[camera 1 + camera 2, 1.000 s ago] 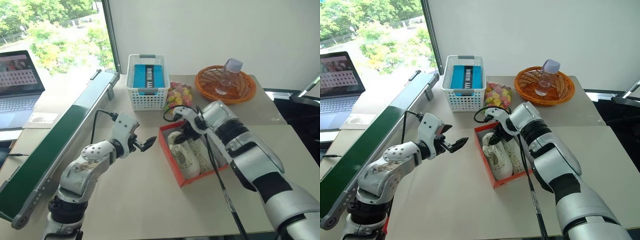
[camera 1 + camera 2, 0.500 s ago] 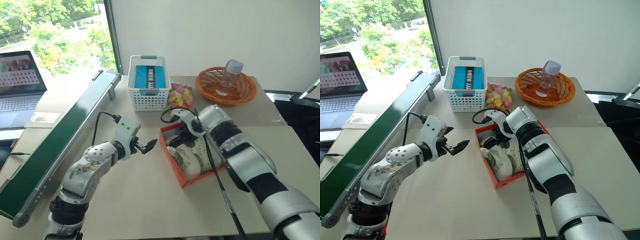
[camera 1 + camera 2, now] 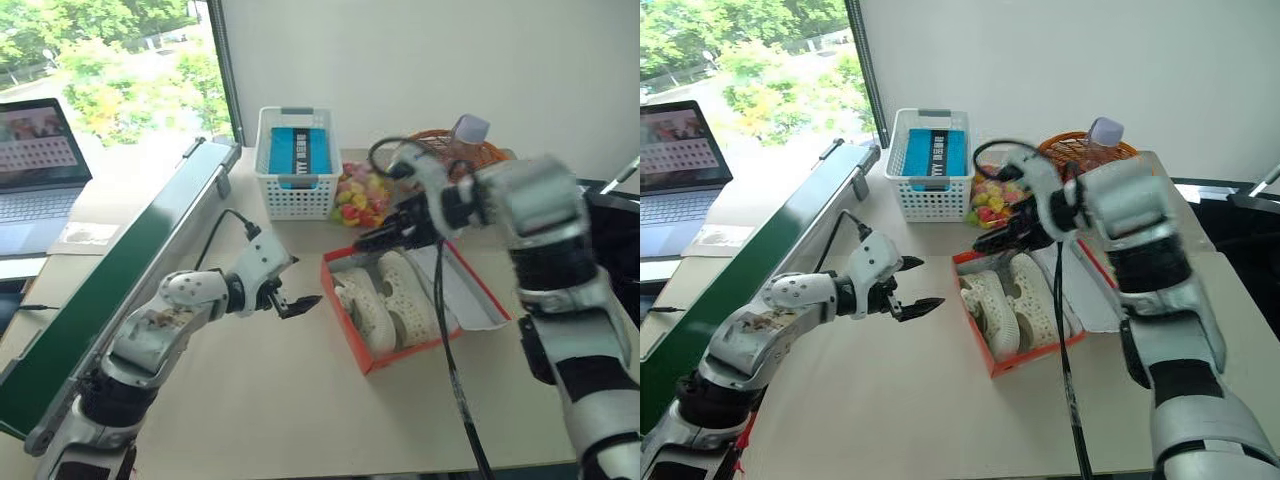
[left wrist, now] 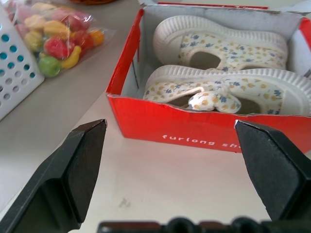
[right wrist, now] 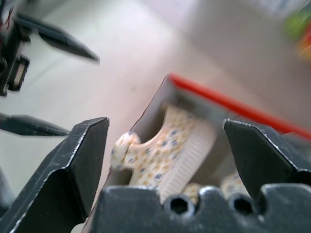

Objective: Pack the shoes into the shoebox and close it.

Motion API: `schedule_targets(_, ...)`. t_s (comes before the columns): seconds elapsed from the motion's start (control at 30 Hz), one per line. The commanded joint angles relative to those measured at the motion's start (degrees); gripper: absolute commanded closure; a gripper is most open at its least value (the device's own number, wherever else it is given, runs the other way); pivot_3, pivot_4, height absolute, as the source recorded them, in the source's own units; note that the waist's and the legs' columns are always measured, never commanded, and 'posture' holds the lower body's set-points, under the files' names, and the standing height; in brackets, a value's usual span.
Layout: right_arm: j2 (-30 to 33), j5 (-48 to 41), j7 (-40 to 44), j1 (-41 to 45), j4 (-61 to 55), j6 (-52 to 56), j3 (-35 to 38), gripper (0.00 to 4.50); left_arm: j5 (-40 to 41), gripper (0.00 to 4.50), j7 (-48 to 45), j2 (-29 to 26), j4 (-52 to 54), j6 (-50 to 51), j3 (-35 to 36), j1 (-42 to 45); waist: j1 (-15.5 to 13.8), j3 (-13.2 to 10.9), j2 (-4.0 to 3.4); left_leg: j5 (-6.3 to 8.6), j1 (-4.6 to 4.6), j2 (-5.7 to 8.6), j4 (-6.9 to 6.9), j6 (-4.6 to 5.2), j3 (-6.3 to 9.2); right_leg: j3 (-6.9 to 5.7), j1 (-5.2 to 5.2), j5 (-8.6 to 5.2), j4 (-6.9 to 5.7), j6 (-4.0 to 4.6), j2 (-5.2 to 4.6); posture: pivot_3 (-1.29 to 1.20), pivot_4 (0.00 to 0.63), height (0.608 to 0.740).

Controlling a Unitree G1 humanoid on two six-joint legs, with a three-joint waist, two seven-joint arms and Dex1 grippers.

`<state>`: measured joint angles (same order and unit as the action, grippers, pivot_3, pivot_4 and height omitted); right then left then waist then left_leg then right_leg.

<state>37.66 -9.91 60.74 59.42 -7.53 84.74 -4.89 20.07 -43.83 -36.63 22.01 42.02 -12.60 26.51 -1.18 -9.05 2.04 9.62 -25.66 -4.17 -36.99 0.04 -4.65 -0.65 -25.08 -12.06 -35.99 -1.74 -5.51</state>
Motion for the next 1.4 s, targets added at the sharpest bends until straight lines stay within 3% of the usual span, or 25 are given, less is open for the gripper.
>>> schedule_targets(0.03, 3.2, -0.7, -5.3, -5.6, -9.4, 2.2, 7.8, 0.05, -1.2, 0.00, -3.7, -0.3, -2.2, -3.7, -1.7, 2.5, 0.1, 0.0, 0.00, 0.02, 0.01, 0.00, -0.01, 0.01, -0.03, 0.02, 0.01, 0.00, 0.02, -0.01, -0.01, 0.00, 0.150, 0.740)
schedule_targets(0.13, 8.5, -4.1, -5.7, -14.7, -19.9, 7.0, 17.5, 0.05, -2.0, 0.00, -8.0, 0.4, -6.2, -6.5, -4.0, 5.5, -0.1, 0.0, 0.00, 0.02, -0.02, 0.01, -0.01, 0.01, -0.05, 0.05, -0.04, 0.00, -0.01, -0.01, -0.01, 0.00, 0.150, 0.740)
schedule_targets(0.33, 10.5, -13.8, -6.3, -30.2, -31.3, 7.8, 36.3, 0.05, -3.8, 0.00, -13.2, 2.0, -13.3, -11.1, -6.1, 10.4, 0.6, 0.0, -0.01, 0.01, 0.07, 0.01, -0.02, 0.03, -0.01, 0.14, 0.01, -0.01, -0.06, -0.01, 0.05, 0.00, 0.150, 0.740)
schedule_targets(0.43, 11.9, -17.3, -7.4, -43.4, -38.7, 7.8, 44.4, 0.70, -4.9, 0.00, -15.8, 3.1, -17.0, -13.6, -7.2, 13.4, -0.1, 0.0, 0.01, 0.01, 0.15, 0.01, -0.04, 0.03, 0.16, 0.00, 0.17, -0.12, -0.03, -0.11, 0.07, 0.00, 0.150, 0.740)
schedule_targets(0.57, 8.4, -21.6, -7.5, -59.7, -43.8, 7.8, 54.2, 0.70, -6.3, 0.00, -18.4, 4.1, -20.3, -16.1, -7.9, 16.0, -0.4, 0.0, 0.00, 0.02, 0.14, 0.09, -0.10, 0.03, 0.17, 0.07, 0.21, -0.11, -0.02, -0.16, 0.01, 0.00, 0.150, 0.740)
schedule_targets(0.67, 3.3, -22.4, -9.7, -64.9, -44.5, 7.8, 57.4, 1.33, -6.6, 0.00, -19.3, 4.3, -20.6, -16.0, -7.5, 16.7, 0.2, 0.0, 0.00, 0.02, 0.18, 0.11, -0.22, 0.04, 0.18, 0.17, 0.25, -0.19, -0.04, -0.31, 0.03, 0.00, 0.150, 0.740)
schedule_targets(0.8, -3.1, -21.2, -13.6, -67.5, -43.8, 4.2, 55.9, 2.67, -6.3, 0.00, -21.0, 3.3, -18.5, -15.0, -7.0, 16.6, 0.7, 0.0, -0.02, 0.02, 0.41, 0.16, -0.35, 0.03, 0.44, 0.16, 0.52, -0.37, -0.03, -0.16, 0.11, 0.00, 0.150, 0.740)
schedule_targets(0.97, -9.3, -18.5, -19.1, -71.0, -38.5, -8.0, 47.9, 4.42, -5.9, 0.00, -21.6, 1.0, -15.8, -12.9, -5.4, 16.4, 0.8, 0.0, -0.08, 0.03, 0.52, 0.20, -0.31, 0.02, 0.68, 0.05, 0.71, -0.40, 0.07, -0.11, 0.13, 0.00, 0.150, 0.740)
schedule_targets(1.17, -13.3, -14.9, -20.8, -75.1, -25.9, -24.5, 37.0, 4.47, -4.9, 0.00, -20.8, -1.5, -11.8, -8.7, -2.4, 16.6, 0.7, 0.0, -0.13, 0.03, 0.46, 0.24, -0.24, 0.03, 0.69, 0.07, 0.68, -0.44, 0.12, -0.10, 0.11, 0.00, 0.150, 0.740)
schedule_targets(1.4, -14.5, -14.0, -20.6, -69.2, -5.3, -38.5, 32.3, 4.47, -4.0, 0.00, -19.0, -4.1, -7.6, -4.1, 0.3, 15.6, 0.9, 0.0, -0.19, 0.03, 0.49, 0.24, -0.26, 0.03, 0.71, 0.09, 0.71, -0.43, 0.11, -0.11, 0.14, 0.00, 0.150, 0.740)
